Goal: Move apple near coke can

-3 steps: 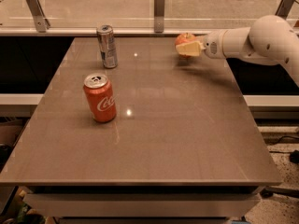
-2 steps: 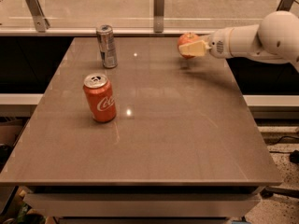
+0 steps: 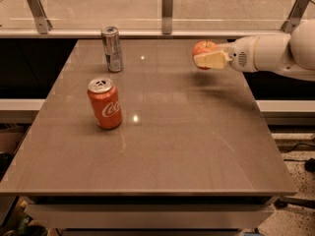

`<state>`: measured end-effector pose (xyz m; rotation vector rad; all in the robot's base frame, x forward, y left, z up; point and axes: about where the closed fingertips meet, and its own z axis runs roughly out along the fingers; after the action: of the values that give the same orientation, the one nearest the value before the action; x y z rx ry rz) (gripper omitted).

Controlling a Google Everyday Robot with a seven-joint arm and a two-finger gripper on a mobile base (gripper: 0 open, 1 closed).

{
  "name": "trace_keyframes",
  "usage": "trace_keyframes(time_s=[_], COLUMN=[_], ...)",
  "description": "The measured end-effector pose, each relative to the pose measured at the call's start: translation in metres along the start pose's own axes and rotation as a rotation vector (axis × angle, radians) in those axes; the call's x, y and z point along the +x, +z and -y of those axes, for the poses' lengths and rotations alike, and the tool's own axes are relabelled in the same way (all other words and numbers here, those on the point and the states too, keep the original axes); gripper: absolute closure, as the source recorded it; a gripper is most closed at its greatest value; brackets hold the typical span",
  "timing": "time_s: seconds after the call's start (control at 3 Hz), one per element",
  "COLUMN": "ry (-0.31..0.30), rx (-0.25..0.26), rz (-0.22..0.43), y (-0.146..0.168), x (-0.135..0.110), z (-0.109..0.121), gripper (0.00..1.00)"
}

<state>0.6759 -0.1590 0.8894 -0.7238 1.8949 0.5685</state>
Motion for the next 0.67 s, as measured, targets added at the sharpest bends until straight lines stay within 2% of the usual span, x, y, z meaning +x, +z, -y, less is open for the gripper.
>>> trace_keyframes(time_s=[0.67], ry=[-0.040], rx=[-0.019], rz=[0.010], y=[-0.020], x=[0.023], z=[-0.062], gripper=[1.00])
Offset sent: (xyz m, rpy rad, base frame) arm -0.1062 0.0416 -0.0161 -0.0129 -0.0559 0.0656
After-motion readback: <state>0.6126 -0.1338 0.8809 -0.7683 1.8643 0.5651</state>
